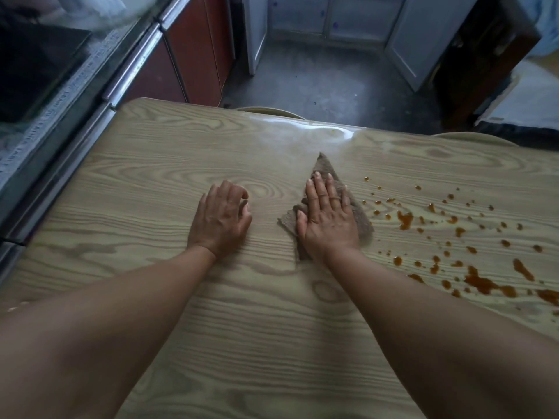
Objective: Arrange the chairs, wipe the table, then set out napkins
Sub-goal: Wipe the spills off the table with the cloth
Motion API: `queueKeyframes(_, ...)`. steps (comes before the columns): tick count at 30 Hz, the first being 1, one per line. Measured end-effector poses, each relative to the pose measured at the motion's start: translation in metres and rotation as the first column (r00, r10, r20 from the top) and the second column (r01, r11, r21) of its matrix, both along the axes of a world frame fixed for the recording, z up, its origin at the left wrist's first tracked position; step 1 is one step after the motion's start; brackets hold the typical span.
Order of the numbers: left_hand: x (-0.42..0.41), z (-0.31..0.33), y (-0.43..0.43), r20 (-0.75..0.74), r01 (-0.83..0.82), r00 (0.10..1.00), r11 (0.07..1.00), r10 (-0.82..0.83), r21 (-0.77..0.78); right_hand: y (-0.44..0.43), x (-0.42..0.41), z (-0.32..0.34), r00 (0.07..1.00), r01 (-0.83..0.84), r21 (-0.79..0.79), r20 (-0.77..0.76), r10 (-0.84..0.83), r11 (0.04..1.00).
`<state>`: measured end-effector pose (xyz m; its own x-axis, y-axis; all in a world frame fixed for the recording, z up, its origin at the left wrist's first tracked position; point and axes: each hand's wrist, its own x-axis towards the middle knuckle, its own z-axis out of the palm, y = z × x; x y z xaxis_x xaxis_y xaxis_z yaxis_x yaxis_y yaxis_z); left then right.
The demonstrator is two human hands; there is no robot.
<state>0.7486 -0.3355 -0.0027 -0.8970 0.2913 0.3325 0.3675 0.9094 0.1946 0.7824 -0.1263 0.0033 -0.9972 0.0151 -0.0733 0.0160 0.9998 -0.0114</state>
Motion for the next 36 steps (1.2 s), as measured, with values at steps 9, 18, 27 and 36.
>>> queueKeyframes(9,-0.002,0.000,0.002,0.005,0.009,1.000,0.999,-0.009,0.036,0.021,-0.035,0.003,0.959,0.276,0.023,0.053,-0.277,0.961)
queueKeyframes(18,-0.001,0.001,0.003,0.025,0.009,1.000,0.999,-0.010,0.043,0.027,0.002,0.006,0.820,0.571,-0.017,0.051,-0.570,0.821)
queueKeyframes(27,0.005,0.003,0.005,0.037,-0.010,0.999,1.000,0.010,0.001,-0.009,0.063,0.003,0.848,0.529,-0.099,0.036,-0.529,0.843)
queueKeyframes(36,0.035,0.004,0.044,0.121,-0.205,0.975,0.966,0.187,0.156,0.008,0.135,-0.004,0.996,0.080,-0.063,-0.023,-0.082,0.995)
